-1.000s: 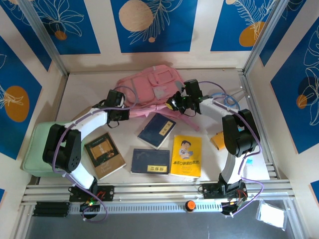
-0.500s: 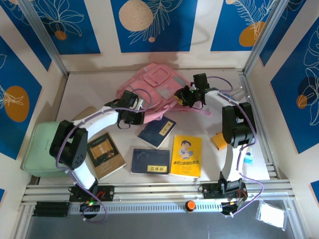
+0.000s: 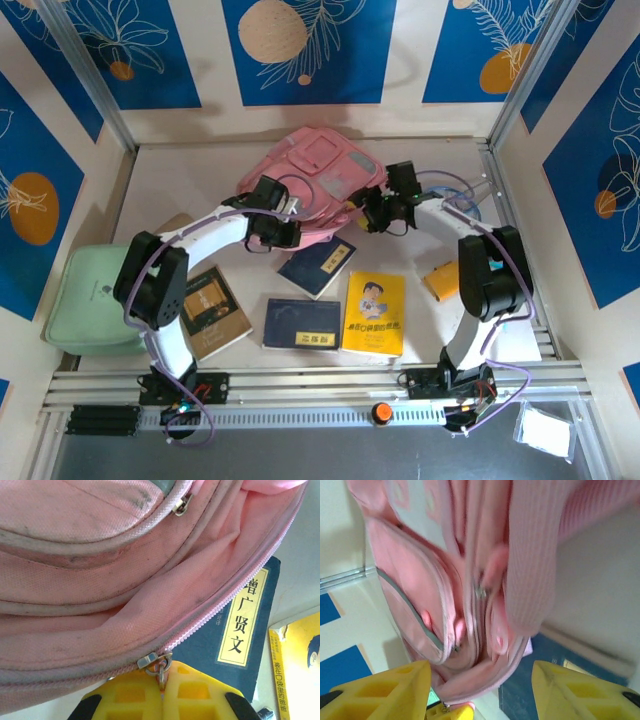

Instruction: Pack books, pencil case, and school supplies into a backpack

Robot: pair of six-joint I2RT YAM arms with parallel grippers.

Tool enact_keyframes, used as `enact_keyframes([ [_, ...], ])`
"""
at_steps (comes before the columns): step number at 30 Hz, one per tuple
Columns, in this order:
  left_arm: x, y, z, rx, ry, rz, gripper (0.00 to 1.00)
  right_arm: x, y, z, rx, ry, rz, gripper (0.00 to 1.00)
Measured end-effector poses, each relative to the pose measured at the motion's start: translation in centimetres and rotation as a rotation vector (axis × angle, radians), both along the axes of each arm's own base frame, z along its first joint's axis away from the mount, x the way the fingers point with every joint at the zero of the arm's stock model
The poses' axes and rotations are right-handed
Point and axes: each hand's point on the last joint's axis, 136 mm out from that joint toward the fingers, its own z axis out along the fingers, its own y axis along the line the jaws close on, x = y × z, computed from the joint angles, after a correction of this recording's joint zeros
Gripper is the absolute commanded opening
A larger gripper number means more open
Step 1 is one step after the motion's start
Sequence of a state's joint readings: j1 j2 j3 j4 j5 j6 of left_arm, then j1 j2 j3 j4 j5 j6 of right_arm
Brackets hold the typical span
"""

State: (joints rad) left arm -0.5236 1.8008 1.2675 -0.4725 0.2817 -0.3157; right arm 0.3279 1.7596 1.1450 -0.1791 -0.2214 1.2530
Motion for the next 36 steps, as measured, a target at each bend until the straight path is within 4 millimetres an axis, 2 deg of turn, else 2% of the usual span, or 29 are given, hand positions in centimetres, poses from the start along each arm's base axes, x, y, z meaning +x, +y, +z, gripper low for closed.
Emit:
enact_keyframes([
  [5,-0.2,-0.2,-0.2,-0.002,0.009,-0.006,0.00,-2.3,4.0,-2.2,0.034,0.095,0.045,0.59],
  [8,-0.3,-0.2,-0.3,-0.001,0.017,-0.008,0.00,-2.5,4.8,-3.6,0.043,0.138,0.045,0.56],
  [11,-0.4,-0.3,-0.3,-0.003,0.020,-0.011,0.00,-2.2,5.0,-4.3,0.047,0.161,0.032,0.48],
  [14,-0.4,-0.3,-0.4,-0.003,0.022,-0.011,0.00,-1.9,5.2,-4.2,0.054,0.161,0.029,0.42],
  [22,-0.7,-0.1,-0.4,0.006,0.032,-0.016,0.00,-1.3,5.5,-4.5,0.058,0.165,0.030,0.34],
  [29,-0.8,0.1,-0.4,0.041,0.045,-0.044,0.00,-1.1,5.6,-4.4,0.053,0.153,0.041,0.18],
  [36,-1.0,1.4,-0.8,0.117,0.036,-0.072,0.00,-0.9,5.4,-4.5,0.008,0.101,0.071,0.14],
])
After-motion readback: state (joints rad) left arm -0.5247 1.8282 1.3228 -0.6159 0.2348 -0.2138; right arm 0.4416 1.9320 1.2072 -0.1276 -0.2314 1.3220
